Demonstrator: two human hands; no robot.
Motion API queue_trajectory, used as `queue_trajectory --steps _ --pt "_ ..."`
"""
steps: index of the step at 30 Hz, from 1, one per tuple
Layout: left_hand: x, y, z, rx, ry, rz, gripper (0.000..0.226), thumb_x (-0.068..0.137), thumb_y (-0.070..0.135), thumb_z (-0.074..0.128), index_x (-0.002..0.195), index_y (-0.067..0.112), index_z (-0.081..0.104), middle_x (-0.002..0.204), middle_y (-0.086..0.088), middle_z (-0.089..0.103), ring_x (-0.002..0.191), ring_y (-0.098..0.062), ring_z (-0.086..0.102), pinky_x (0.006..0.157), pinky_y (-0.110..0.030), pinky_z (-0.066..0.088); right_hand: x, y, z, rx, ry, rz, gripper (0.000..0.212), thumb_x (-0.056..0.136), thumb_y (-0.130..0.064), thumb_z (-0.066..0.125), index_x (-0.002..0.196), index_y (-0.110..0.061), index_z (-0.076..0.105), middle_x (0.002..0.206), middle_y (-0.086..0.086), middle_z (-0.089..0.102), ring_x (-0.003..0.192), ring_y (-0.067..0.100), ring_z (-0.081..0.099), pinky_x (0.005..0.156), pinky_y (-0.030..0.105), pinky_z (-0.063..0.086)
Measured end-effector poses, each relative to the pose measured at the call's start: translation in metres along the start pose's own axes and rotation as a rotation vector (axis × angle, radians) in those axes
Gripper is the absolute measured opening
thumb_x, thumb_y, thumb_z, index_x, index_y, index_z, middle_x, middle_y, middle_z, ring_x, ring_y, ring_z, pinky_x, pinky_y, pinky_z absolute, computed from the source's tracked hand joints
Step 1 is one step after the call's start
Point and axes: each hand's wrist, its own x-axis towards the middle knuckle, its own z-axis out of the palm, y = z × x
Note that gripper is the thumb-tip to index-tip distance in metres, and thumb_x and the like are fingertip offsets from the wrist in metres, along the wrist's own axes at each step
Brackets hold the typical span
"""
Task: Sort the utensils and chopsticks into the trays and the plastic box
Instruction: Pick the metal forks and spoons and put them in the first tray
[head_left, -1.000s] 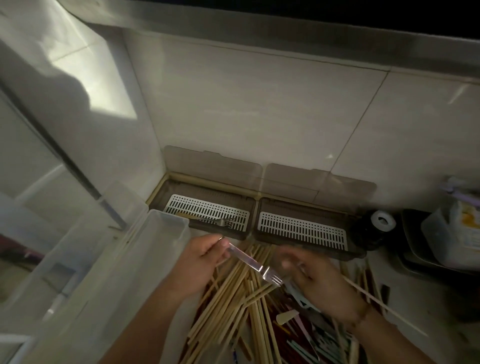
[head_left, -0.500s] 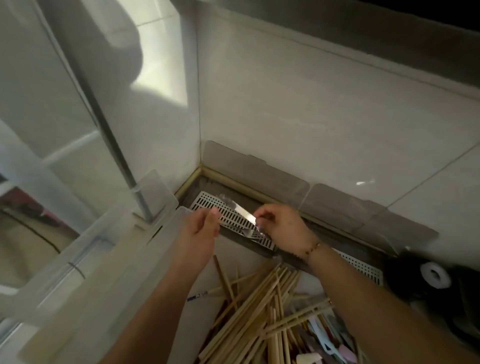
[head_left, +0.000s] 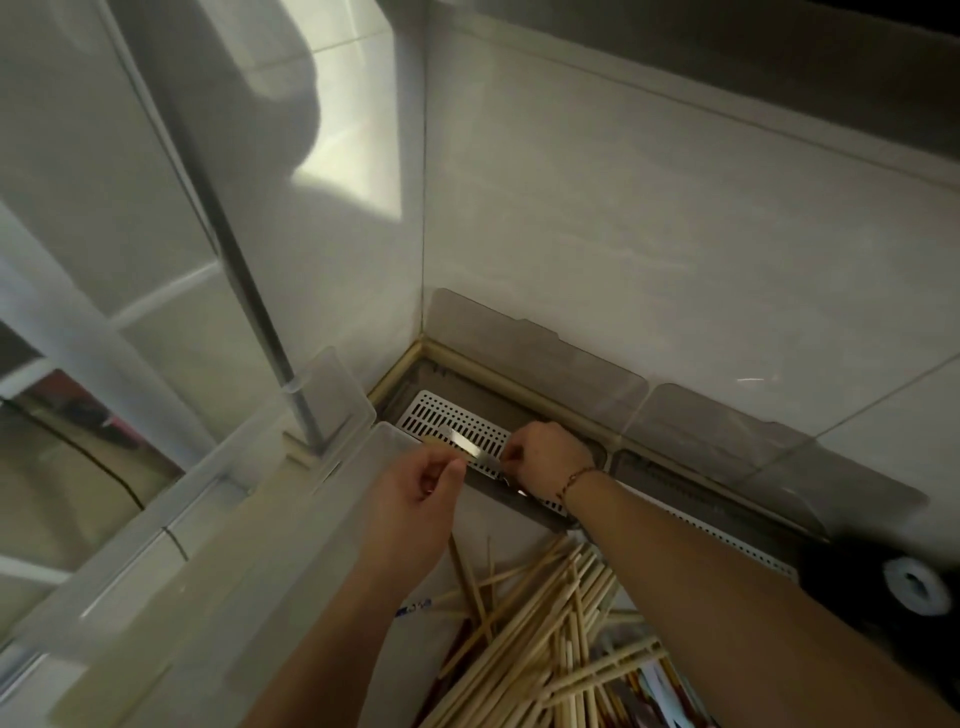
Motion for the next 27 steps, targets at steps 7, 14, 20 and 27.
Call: queue_trajectory --steps 7,14,20,27 --pt "-0.012 0.012 -0.001 0.033 0.008 0.083 0.024 0.091 0.019 0.059 0.078 0.039 0.064 0.072 0.013 0.065 0.065 -0.003 0.059 0.059 -0.013 0.046 -0.024 0.020 -0.009 0.118 0.129 -0.140 0.018 0.093 -0.024 0.057 0.106 -0.022 0.070 0.109 -0.002 0.069 0.094 0.010 0.062 0.087 0.024 0.050" --pt "-0.034 0.022 0.010 0.223 -0.057 0.245 0.015 0.091 0.020 0.059 0.093 0.035 0.060 0.088 0.020 0.062 0.089 0.006 0.056 0.073 -0.003 0.041 -0.148 0.102 -0.011 0.314 0.573 -0.098 0.012 0.087 -0.024 0.066 0.093 -0.034 0.068 0.088 -0.024 0.061 0.079 -0.012 0.057 0.073 0.003 0.039" --pt "-0.074 0.014 0.059 0.316 -0.354 0.306 0.007 0.091 0.025 0.058 0.092 0.031 0.062 0.087 0.018 0.061 0.084 0.005 0.057 0.071 -0.008 0.044 -0.256 0.168 0.050 0.319 0.437 0.285 0.027 0.083 -0.013 0.069 0.090 -0.039 0.064 0.084 -0.012 0.068 0.081 0.011 0.067 0.076 0.022 0.048" --pt "-0.131 -0.025 0.112 0.787 -0.894 0.702 0.032 0.091 0.047 0.042 0.118 0.034 0.055 0.134 0.016 0.040 0.133 -0.008 0.023 0.112 -0.038 0.022 -0.282 0.172 0.089 0.042 0.292 0.295 0.022 0.091 -0.029 0.047 0.087 -0.022 0.067 0.091 -0.007 0.066 0.086 0.010 0.058 0.075 0.029 0.049"
